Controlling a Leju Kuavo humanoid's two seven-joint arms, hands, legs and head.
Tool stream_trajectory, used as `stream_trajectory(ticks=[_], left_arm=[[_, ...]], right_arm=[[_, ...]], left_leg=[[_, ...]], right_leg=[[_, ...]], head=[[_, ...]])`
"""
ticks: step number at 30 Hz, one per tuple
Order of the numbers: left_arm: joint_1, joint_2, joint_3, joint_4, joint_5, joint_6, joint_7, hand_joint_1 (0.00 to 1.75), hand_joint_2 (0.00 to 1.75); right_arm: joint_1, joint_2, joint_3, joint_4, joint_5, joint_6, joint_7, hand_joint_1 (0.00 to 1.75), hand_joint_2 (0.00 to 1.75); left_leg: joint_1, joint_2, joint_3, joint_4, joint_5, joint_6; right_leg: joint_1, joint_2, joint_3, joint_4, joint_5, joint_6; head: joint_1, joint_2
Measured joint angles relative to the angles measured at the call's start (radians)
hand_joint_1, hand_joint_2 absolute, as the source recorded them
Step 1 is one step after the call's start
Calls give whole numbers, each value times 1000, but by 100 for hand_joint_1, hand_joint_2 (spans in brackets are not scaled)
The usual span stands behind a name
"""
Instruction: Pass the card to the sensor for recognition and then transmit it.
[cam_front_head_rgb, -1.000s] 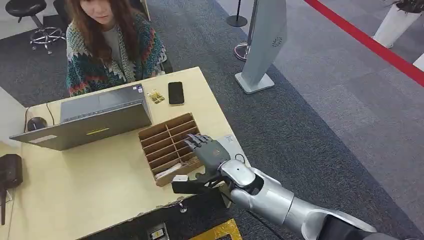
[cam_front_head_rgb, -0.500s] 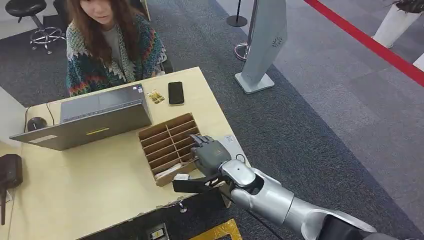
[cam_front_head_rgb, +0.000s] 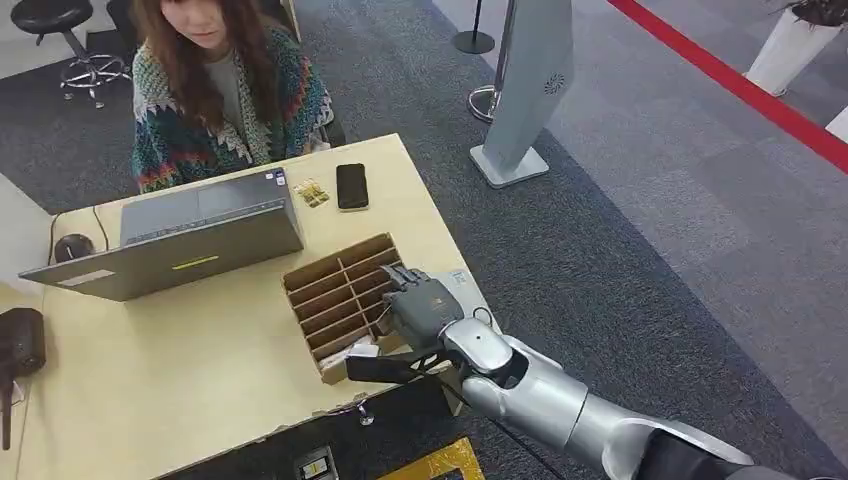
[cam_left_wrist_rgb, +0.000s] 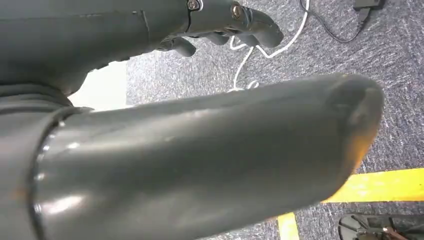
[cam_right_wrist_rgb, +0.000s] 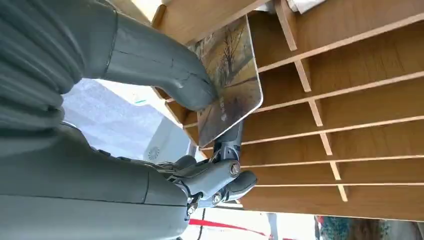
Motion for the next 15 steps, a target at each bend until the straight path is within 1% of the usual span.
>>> stream_trajectory(ticks=[4, 8, 12, 15], left_arm=[[0, 0, 0, 0, 0, 0, 0, 0, 0], [0, 0, 0, 0, 0, 0, -1, 0, 0], [-1, 0, 0, 0, -12, 0, -1, 0, 0], [-5, -1, 0, 0, -24, -1, -1, 0, 0]], right_arm=[[0, 0, -1, 0, 3, -14, -1, 175, 175], [-5, 0, -11, 0, 5, -70, -8, 175, 175], [-43, 0, -27, -19, 19, -124, -10, 175, 175], [-85, -2, -45, -46, 26, -128, -2, 175, 175]], left_leg=[[0, 0, 0, 0, 0, 0], [0, 0, 0, 0, 0, 0], [0, 0, 0, 0, 0, 0], [0, 1, 0, 0, 0, 0]], right_leg=[[0, 0, 0, 0, 0, 0], [0, 0, 0, 0, 0, 0], [0, 1, 0, 0, 0, 0], [0, 1, 0, 0, 1, -1]], head=[[0, 0], [0, 0], [0, 0], [0, 0]])
